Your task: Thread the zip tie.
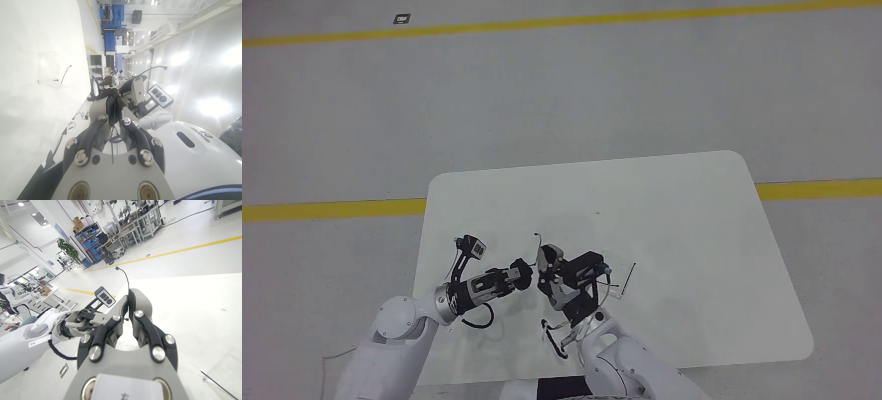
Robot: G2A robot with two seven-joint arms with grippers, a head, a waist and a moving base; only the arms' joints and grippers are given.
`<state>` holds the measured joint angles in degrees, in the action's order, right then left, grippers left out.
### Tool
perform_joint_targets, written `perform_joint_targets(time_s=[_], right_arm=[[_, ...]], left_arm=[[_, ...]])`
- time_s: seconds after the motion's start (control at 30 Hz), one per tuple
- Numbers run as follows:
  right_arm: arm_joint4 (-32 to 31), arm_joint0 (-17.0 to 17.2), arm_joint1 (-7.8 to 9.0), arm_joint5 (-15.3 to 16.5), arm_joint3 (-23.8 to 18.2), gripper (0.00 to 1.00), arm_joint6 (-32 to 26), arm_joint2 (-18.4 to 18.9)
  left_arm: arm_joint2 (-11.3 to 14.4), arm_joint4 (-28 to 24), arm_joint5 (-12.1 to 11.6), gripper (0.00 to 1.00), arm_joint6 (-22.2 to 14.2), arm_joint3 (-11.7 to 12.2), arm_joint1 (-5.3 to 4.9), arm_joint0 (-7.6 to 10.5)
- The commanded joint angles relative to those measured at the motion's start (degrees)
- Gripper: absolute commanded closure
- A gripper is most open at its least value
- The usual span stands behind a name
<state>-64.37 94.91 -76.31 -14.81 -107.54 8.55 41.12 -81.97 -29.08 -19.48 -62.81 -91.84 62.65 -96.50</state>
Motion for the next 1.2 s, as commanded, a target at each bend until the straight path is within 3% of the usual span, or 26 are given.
perform_joint_targets(time_s=[0.0,1.17], right_arm=[[0.0,-0.1,0.00,-0.2,0.1,1.00,0.0,-0.1],[0.3,-0.6,0.25,-1.4,0.8,1.00,-0.7,-0.9]], left_arm=[[0.0,0.0,0.0,1.00,0.0,0.0,0.00,0.00],[0.0,0.0,0.0,1.00,0.0,0.0,0.00,0.00]])
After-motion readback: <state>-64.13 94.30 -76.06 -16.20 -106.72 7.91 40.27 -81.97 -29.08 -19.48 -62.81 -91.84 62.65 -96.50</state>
